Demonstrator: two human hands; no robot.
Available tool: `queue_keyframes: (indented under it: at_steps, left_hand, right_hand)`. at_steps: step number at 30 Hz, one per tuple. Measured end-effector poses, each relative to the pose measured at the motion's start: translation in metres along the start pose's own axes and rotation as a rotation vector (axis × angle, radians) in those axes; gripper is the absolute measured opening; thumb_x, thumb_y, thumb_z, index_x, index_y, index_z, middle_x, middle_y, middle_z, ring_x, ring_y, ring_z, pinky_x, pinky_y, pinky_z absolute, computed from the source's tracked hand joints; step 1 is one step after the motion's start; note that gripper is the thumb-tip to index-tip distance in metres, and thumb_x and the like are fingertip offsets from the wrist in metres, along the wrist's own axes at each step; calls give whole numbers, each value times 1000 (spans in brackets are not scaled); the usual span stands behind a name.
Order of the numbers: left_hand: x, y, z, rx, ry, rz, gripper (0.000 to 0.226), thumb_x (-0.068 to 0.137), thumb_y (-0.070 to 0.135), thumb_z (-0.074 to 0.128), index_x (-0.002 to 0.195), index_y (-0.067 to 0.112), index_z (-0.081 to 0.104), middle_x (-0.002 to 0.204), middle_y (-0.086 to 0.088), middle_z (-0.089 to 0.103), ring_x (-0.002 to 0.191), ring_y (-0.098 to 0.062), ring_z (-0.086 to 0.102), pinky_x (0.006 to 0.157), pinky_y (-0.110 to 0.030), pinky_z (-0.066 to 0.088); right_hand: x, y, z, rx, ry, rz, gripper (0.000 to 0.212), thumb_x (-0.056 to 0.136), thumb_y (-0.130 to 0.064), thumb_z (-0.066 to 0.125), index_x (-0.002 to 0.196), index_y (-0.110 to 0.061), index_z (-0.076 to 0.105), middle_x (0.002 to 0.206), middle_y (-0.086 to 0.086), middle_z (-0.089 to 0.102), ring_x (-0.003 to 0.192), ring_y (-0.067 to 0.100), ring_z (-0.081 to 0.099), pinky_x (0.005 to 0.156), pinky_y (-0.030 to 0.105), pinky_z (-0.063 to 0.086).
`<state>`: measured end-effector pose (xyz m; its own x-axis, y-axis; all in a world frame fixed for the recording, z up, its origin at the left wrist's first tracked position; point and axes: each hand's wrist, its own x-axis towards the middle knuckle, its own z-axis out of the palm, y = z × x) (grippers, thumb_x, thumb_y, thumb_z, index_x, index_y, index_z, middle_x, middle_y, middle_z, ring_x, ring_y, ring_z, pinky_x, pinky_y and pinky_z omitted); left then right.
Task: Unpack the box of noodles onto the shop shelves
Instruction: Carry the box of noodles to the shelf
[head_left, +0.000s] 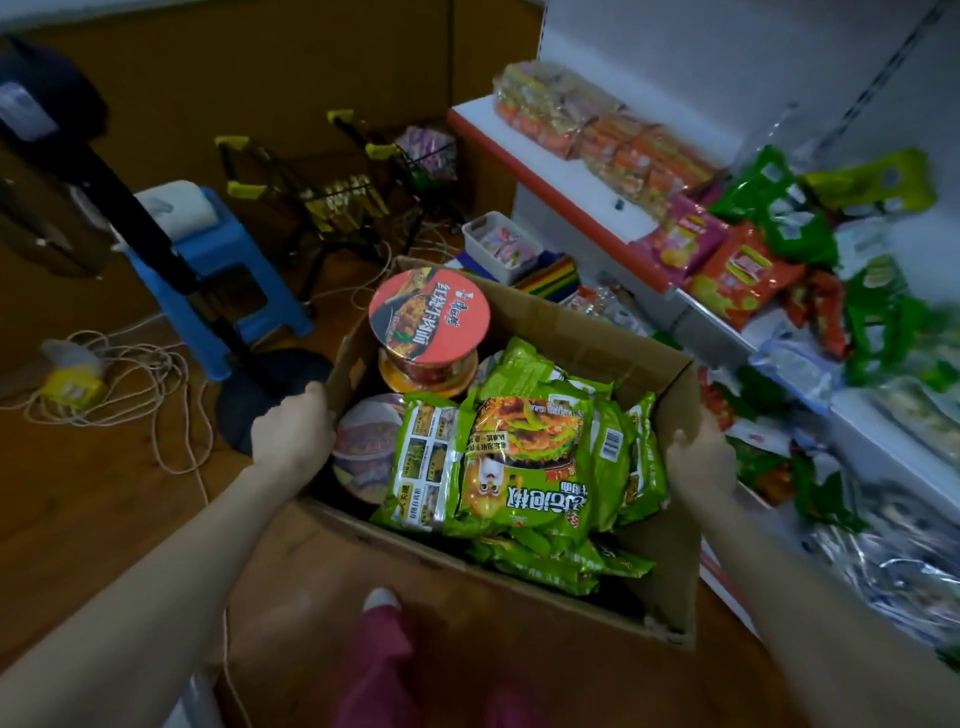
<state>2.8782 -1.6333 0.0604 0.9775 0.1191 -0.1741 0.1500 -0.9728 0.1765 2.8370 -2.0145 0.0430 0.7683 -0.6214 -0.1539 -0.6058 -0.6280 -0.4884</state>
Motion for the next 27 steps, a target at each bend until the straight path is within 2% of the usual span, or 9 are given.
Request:
queue_keyframes:
  at_steps: [4,10,16,20,27]
  left_hand:
    - [86,-23,-10,50,12,37,15,95,18,43,94,3,42,93,-24,60,85,-43,58,64,-39,37]
    - [223,-39,-3,126,-25,78,19,95,18,44,102,0,43,98,-26,60,90,-44,58,66,-40,36]
    - [339,-42,32,154,-66,79,21,95,17,45,106,0,42,101,-28,60,93,-45,58,69,-43,39]
    - [409,-46,55,147,-99,84,19,95,17,44,105,2,41,98,-26,60,90,-43,58,67,-42,39]
    - [523,-55,111,156,-138,105,22,96,16,43,109,0,42,102,-30,59,93,-47,56,74,-46,40]
  right_hand:
    - [27,-56,46,35,13,50,46,95,-11,42,141,-8,33,131,23,50,118,41,48,92,44,40]
    - [78,-117,120,78,4,156,44,95,-12,42,138,-9,35,129,24,52,116,42,49,94,48,39]
    - [139,-162,192,66,-1,244,48,95,-9,43,142,-7,30,127,26,53,115,43,49,91,45,40]
    - [176,-185,237,57,0,281,44,94,-7,42,138,-5,35,123,29,53,113,44,50,88,44,40]
    - [228,-217,322,77,24,373,45,95,-6,41,139,-5,34,126,28,52,114,44,49,89,43,39]
